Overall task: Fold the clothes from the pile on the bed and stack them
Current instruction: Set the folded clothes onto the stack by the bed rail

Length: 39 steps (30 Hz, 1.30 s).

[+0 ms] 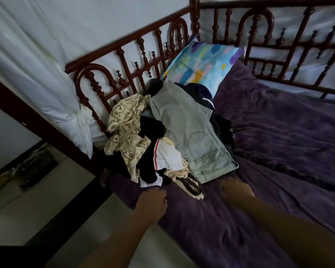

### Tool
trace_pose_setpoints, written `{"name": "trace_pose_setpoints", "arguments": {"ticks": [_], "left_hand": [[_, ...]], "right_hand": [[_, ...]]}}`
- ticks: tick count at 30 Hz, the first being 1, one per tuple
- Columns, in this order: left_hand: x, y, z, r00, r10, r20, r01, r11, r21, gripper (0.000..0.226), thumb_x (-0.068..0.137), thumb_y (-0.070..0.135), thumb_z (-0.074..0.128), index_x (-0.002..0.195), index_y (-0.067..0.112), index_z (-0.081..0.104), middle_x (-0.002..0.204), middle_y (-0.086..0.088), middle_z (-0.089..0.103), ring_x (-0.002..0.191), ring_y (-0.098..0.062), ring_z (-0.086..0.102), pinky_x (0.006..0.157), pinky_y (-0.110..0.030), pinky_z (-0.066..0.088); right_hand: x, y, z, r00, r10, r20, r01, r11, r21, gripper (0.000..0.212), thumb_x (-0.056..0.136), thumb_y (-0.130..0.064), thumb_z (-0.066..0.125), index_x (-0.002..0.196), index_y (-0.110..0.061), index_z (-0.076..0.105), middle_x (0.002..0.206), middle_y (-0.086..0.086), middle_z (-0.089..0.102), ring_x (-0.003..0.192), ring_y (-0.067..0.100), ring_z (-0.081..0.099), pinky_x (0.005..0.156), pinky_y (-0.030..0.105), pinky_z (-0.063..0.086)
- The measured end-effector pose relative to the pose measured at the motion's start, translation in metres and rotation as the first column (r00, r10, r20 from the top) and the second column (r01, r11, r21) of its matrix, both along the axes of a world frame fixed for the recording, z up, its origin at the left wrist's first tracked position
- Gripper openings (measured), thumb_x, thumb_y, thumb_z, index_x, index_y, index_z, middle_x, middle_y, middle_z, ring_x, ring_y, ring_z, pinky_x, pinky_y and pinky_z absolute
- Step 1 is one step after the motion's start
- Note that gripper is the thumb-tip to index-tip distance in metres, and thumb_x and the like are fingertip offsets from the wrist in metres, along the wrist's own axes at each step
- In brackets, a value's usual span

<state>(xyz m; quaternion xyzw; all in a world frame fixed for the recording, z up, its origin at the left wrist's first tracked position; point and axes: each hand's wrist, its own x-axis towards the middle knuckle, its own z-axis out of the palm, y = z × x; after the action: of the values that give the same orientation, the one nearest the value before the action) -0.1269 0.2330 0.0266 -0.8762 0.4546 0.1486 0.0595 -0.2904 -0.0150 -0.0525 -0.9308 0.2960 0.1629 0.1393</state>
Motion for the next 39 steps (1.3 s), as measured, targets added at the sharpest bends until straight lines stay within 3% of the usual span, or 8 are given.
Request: {"name": "trace_pose_setpoints", "arguments": {"ticks": [10,16,23,25,27,31,35,39], "left_hand": [[0.136,-0.096,-0.073,0.963,-0.193,-0.190,0.191,0.981,-0.027,0.024,0.094,0.031,0.044,0.108,0.023,0.062,0.104,0.001,0.062,0.097,-0.018,0.060,0.079,-0.030,0.043],[0.196,-0.171,-0.121,0.912,-0.336,-0.236,0.354,0.934,0.036,0.031,0.097,0.034,0.040,0.121,0.023,0.054,0.117,0.001,0.057,0.110,-0.019,0.053,0.090,-0.034,0.038],[0.242,-0.215,-0.157,0.877,-0.375,-0.300,0.359,0.927,-0.110,0.025,0.095,0.029,0.047,0.115,0.022,0.059,0.114,0.003,0.060,0.108,-0.018,0.054,0.091,-0.033,0.042],[0.249,-0.233,-0.161,0.853,-0.444,-0.274,0.413,0.896,-0.163,0.022,0.092,0.023,0.050,0.110,0.017,0.062,0.109,-0.002,0.059,0.103,-0.023,0.054,0.088,-0.036,0.043],[0.251,-0.256,-0.162,0.815,-0.532,-0.229,0.483,0.843,-0.238,0.020,0.089,0.018,0.052,0.105,0.012,0.063,0.107,-0.007,0.057,0.100,-0.026,0.052,0.085,-0.038,0.043],[0.236,-0.317,-0.157,0.748,-0.656,-0.096,0.604,0.734,-0.311,0.049,0.082,0.018,0.063,0.129,0.014,0.053,0.133,-0.012,0.045,0.123,-0.031,0.042,0.096,-0.041,0.038],[0.213,-0.364,-0.151,0.597,-0.797,0.091,0.802,0.592,-0.079,0.091,0.076,0.026,0.071,0.150,0.029,0.018,0.157,-0.012,0.017,0.145,-0.035,0.009,0.115,-0.050,0.014],[0.193,-0.356,-0.145,0.507,-0.859,0.077,0.860,0.510,0.033,0.044,0.077,0.020,0.065,0.118,0.028,0.052,0.120,0.000,0.056,0.122,-0.024,0.046,0.107,-0.044,0.023]], "right_hand": [[0.069,-0.044,-0.032,0.959,-0.264,-0.104,0.270,0.961,0.052,0.037,0.089,-0.039,0.049,0.125,-0.029,0.052,0.127,-0.002,0.052,0.120,0.020,0.051,0.086,0.035,0.047],[0.103,-0.091,-0.059,0.853,-0.470,-0.227,0.489,0.872,0.034,0.037,0.091,-0.037,0.049,0.128,-0.028,0.050,0.129,-0.001,0.056,0.116,0.023,0.056,0.088,0.037,0.048],[0.151,-0.156,-0.142,0.599,-0.778,-0.190,0.800,0.588,0.117,0.088,0.084,-0.039,0.069,0.150,-0.015,0.017,0.154,0.011,0.026,0.140,0.031,0.028,0.105,0.048,0.036],[0.155,-0.158,-0.162,0.550,-0.801,-0.238,0.835,0.522,0.172,0.096,0.082,-0.041,0.071,0.152,-0.016,0.010,0.149,0.016,0.036,0.134,0.034,0.039,0.102,0.044,0.039],[0.157,-0.149,-0.167,0.515,-0.827,-0.225,0.856,0.484,0.181,0.073,0.081,-0.032,0.067,0.143,-0.018,0.030,0.131,0.016,0.055,0.118,0.035,0.054,0.091,0.041,0.045],[0.152,-0.104,-0.144,0.575,-0.818,-0.030,0.816,0.570,0.093,0.017,0.082,-0.024,0.059,0.097,-0.016,0.059,0.100,0.009,0.066,0.093,0.034,0.063,0.070,0.036,0.044],[0.127,-0.049,-0.103,0.729,-0.608,0.314,0.650,0.759,-0.041,0.007,0.074,-0.016,0.061,0.070,-0.010,0.059,0.073,0.007,0.059,0.063,0.032,0.060,0.048,0.035,0.043],[0.108,0.002,-0.079,0.798,-0.492,0.350,0.545,0.836,-0.069,0.011,0.068,-0.024,0.064,0.065,-0.017,0.056,0.065,0.000,0.056,0.059,0.025,0.057,0.050,0.028,0.043]]}}
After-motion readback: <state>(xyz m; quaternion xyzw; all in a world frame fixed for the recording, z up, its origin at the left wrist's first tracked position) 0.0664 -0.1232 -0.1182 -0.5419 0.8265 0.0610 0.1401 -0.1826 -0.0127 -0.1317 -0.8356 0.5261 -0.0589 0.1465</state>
